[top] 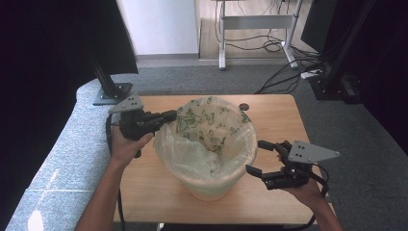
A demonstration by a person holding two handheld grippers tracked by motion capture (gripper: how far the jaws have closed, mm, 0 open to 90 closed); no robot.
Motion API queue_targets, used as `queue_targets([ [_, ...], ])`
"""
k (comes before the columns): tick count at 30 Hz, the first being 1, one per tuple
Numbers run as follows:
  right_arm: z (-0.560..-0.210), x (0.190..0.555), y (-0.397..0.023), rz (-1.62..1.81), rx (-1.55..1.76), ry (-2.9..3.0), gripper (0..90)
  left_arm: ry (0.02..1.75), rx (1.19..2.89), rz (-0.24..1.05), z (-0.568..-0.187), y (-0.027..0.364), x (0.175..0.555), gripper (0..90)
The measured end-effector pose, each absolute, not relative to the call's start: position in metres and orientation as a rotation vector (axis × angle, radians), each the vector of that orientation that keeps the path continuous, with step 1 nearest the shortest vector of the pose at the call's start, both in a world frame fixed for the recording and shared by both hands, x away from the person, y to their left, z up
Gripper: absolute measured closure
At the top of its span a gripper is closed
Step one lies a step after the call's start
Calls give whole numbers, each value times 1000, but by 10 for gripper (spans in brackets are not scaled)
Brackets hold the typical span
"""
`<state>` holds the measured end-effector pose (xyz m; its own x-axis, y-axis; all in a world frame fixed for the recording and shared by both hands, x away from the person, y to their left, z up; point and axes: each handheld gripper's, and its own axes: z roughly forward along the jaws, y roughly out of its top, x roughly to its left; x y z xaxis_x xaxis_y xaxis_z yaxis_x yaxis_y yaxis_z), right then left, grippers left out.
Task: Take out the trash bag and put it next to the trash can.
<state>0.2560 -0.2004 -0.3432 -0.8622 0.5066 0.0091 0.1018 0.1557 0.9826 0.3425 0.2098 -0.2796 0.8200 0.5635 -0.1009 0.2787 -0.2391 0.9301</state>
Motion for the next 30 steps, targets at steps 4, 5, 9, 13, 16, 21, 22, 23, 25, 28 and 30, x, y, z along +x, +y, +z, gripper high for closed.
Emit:
queue_targets([
  [4, -334, 251, -189, 1800, 542, 2134, 192, 644, 1835, 298, -281, 210, 343, 897],
  [5, -332, 249, -186, 1810, 530, 2143, 206, 644, 1835, 297, -281, 209, 343, 897],
  [9, -328, 243, -170, 1832, 477, 2186, 215, 650, 1830, 290, -282, 209, 343, 897],
  [13, -326, 238, -156, 1849, 421, 2227, 218, 643, 1832, 289, -282, 208, 341, 897],
  [16, -325, 236, -144, 1859, 388, 2268, 221, 642, 1835, 290, -281, 207, 341, 897],
  [21, -328, 235, -128, 1809, 381, 2320, 241, 642, 1835, 289, -281, 208, 340, 897],
  [22, -328, 235, -125, 1796, 387, 2325, 256, 642, 1835, 289, -281, 208, 340, 896],
  [23, -330, 235, -122, 1786, 365, 2339, 317, 642, 1835, 288, -281, 208, 340, 896],
  [25, -330, 234, -119, 1759, 351, 2349, 506, 641, 1836, 287, -281, 208, 340, 896],
  [28, -330, 234, -116, 1730, 315, 2394, 738, 641, 1835, 282, -283, 208, 341, 896],
  [30, -329, 235, -115, 1755, 299, 2428, 857, 638, 1834, 279, -283, 207, 340, 896],
])
